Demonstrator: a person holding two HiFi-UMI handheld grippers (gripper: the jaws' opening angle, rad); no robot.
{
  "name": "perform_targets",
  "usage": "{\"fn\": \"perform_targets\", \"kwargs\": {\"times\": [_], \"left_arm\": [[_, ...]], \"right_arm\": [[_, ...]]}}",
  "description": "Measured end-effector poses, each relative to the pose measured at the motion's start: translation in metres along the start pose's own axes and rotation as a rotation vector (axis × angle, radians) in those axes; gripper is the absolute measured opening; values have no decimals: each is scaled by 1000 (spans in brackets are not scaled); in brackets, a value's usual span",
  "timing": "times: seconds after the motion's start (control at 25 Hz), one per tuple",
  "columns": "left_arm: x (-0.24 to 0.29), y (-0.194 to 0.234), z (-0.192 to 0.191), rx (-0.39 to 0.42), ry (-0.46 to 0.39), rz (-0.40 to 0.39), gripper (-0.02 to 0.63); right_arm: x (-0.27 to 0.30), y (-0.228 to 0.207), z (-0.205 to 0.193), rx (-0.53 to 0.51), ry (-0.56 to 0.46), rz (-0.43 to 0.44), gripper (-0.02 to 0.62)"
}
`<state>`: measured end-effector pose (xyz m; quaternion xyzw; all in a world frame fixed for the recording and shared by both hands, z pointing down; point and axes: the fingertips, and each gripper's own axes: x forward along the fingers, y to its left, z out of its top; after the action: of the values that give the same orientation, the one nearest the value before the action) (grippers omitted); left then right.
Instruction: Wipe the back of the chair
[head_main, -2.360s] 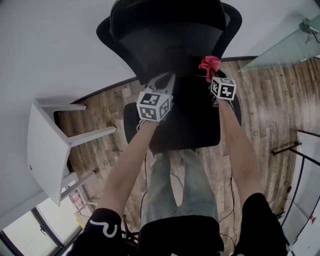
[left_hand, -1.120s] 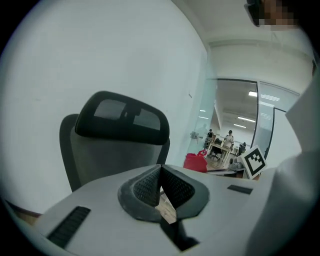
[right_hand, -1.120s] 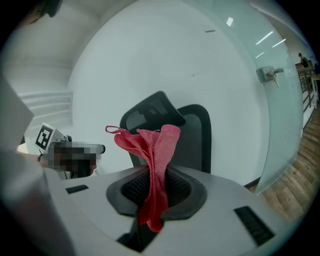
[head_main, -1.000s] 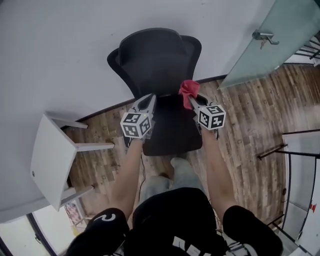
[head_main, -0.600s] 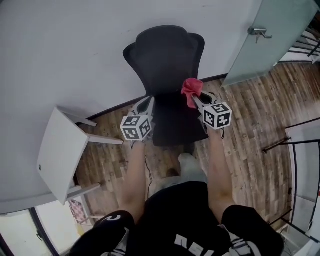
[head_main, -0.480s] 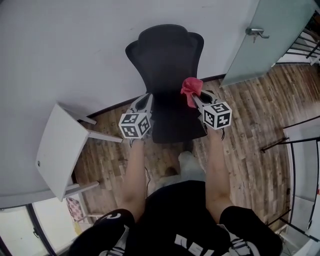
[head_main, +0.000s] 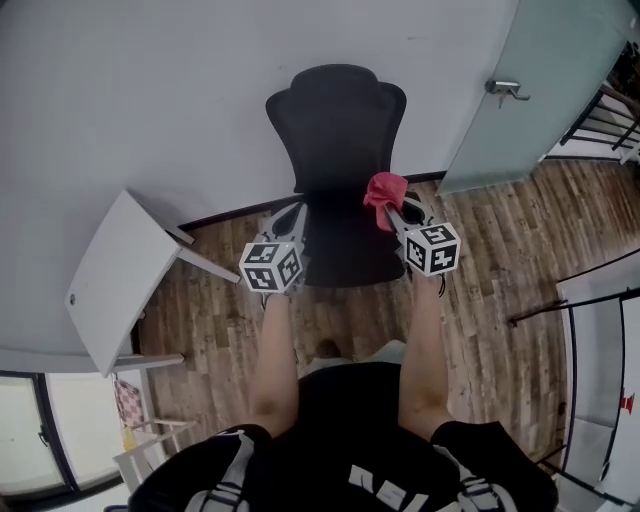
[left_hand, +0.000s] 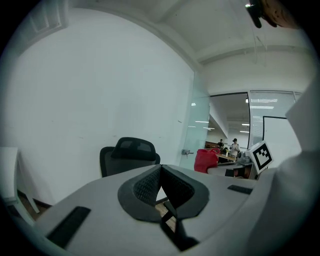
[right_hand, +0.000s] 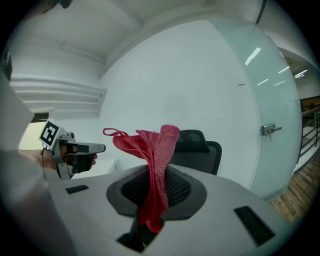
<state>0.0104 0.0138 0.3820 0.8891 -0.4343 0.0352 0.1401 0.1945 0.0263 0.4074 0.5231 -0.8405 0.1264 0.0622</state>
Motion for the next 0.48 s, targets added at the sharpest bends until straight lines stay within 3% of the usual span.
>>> {"fn": "perform_targets", "kwargs": {"times": [0.2,0.48], "left_arm": [[5,-36,2,-1,-29,49,24],[28,-94,2,20,-27,56,23]], "right_arm": [[-27,-23,3,-43,6,29,75],[-60,-64,5,-44,39,65,75]]}}
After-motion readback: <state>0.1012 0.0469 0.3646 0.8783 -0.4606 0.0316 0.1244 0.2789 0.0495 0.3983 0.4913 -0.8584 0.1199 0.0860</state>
